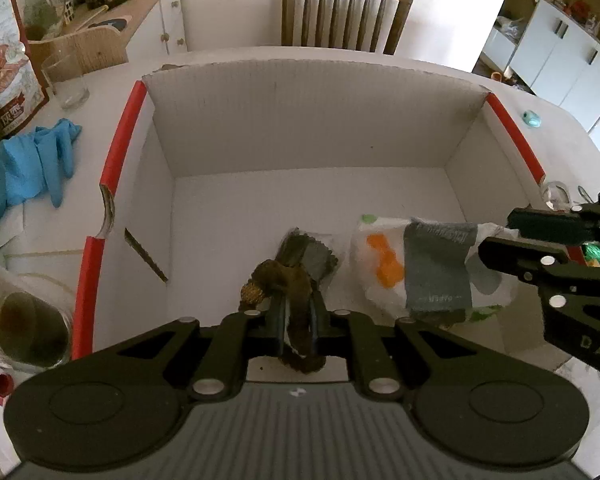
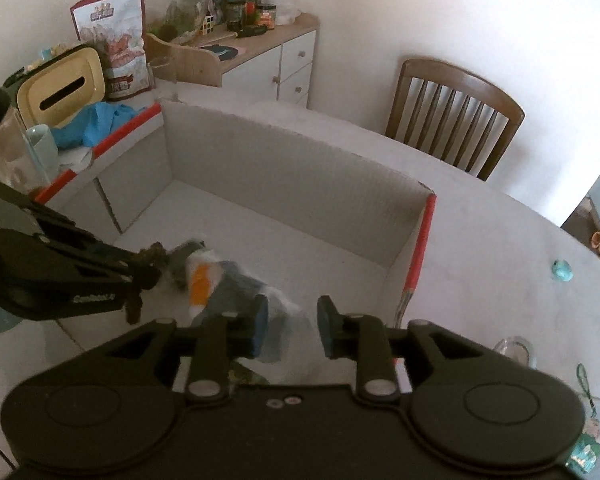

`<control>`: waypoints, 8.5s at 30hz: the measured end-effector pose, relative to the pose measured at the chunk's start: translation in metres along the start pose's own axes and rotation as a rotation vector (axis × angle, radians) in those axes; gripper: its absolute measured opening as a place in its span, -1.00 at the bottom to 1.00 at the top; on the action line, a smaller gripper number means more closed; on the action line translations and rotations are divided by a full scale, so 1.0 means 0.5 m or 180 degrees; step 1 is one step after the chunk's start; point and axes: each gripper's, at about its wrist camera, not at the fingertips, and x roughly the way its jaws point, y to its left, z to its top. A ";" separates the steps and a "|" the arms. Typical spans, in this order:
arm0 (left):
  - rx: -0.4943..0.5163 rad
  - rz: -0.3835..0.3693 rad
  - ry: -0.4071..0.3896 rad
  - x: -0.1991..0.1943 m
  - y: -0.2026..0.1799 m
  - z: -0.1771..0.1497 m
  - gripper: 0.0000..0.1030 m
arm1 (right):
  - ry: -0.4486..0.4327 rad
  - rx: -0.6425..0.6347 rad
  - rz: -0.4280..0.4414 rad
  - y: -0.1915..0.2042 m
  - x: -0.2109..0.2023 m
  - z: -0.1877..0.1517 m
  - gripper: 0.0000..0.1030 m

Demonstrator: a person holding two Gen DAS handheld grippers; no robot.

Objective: Organize objects
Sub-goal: 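Open the left tool to drop the bracelet while the right tool releases the plastic bag in the box, then move both tools back from the red box to the table, then grasp the yellow box with the left tool while the right tool grasps the green plush pouch, then carry the yellow box with the left tool while the right tool carries the pouch into the red box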

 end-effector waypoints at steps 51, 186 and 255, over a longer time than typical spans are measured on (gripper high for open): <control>0.0127 -0.0088 -0.0981 -0.244 -0.151 -0.057 0.63 | -0.1068 0.0781 0.0178 -0.160 -0.361 -0.179 0.96; 0.0141 -0.0112 -0.1035 -0.230 -0.318 -0.090 -0.43 | -0.0894 0.0396 0.0277 -0.302 -0.355 -0.193 0.26; 0.0257 0.0373 0.0205 0.091 -0.015 0.114 -0.40 | -0.0206 -0.0228 0.0374 0.029 0.008 -0.015 0.54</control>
